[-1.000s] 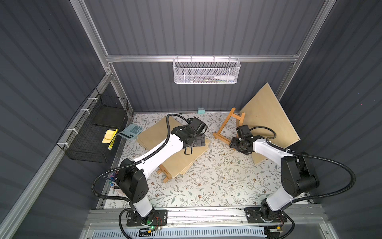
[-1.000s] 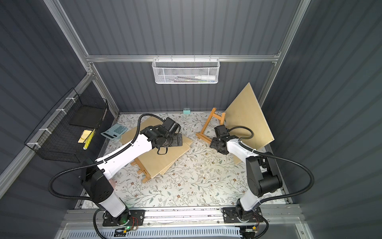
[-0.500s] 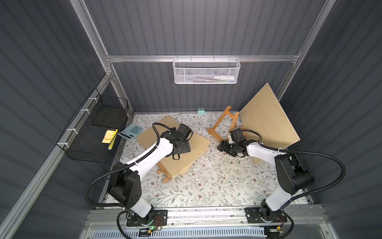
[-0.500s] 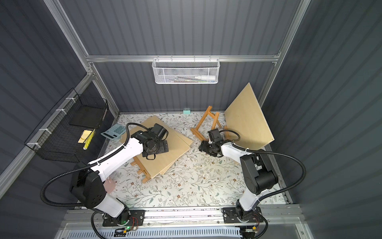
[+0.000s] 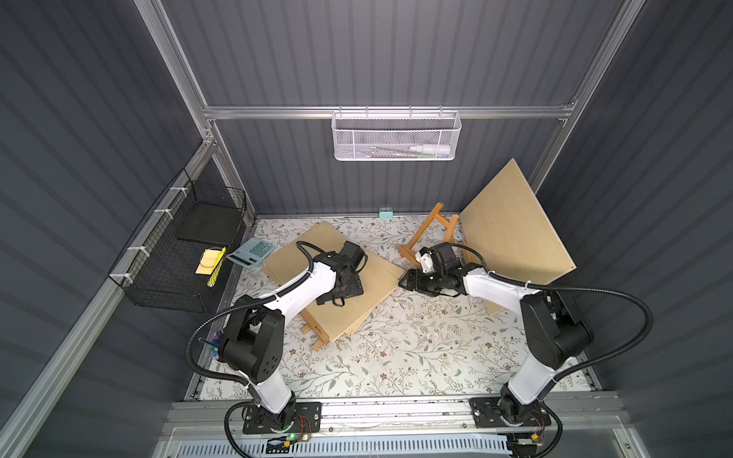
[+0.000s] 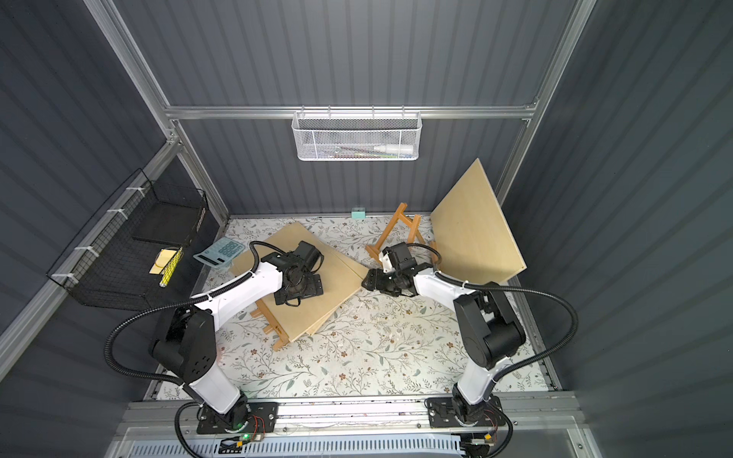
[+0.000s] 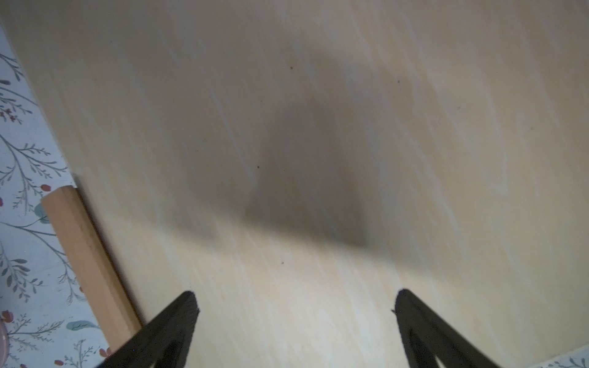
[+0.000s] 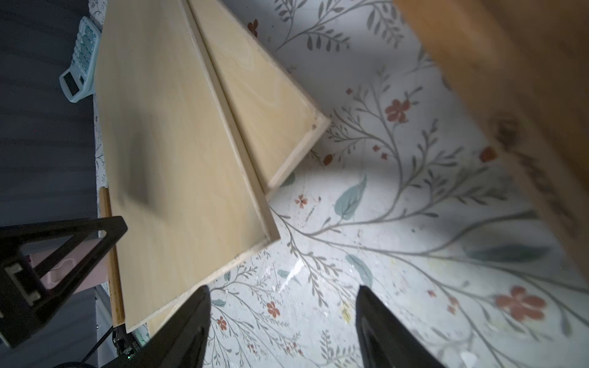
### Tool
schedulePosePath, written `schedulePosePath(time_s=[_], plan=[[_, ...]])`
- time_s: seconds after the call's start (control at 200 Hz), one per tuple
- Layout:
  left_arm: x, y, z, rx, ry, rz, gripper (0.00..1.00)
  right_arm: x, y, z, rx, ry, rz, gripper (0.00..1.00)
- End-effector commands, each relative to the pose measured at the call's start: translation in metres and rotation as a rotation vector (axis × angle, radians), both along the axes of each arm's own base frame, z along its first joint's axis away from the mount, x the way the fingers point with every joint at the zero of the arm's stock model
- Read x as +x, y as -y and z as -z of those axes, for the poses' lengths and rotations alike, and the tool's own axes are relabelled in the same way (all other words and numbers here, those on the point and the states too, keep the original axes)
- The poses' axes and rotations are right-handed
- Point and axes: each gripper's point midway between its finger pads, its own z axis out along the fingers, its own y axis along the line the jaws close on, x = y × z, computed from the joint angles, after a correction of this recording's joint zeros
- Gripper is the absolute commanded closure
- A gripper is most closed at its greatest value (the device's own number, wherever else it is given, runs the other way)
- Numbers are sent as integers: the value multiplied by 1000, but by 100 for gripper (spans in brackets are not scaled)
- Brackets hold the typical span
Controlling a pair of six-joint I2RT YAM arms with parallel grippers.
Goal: Assemble the easel
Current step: Move the drawing board to the center of the board.
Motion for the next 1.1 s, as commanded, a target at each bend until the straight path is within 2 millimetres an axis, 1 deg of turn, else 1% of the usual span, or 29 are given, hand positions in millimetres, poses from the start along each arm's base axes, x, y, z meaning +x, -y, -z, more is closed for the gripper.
schedulePosePath(time_s=[0.0,0.125,0.185,0.3,0.5,0.72,0.895,1.096], plan=[[0,-1,12,-9,-28,10,1,9,-16,0,39,-8,-60,30],[0,-4,18,-10,-36,2,1,17,-27,8,67,-39,-78,32],[0,-7,21,-12,-42,-3,1,16,-33,10,87,-54,-91,33],[-2,-9,28,-27,-55,-12,1,12,-42,6,137,-61,-121,35],[-8,-14,37,-25,-72,-26,1,3,-50,-14,219,-36,-156,36],[-14,-16,48,-26,-92,-39,1,4,-59,-40,308,-2,-174,38],[-16,-16,51,-29,-96,-41,1,3,-63,-61,337,22,-195,40],[-13,-15,46,-38,-79,-43,1,-9,-59,-81,332,47,-231,41]])
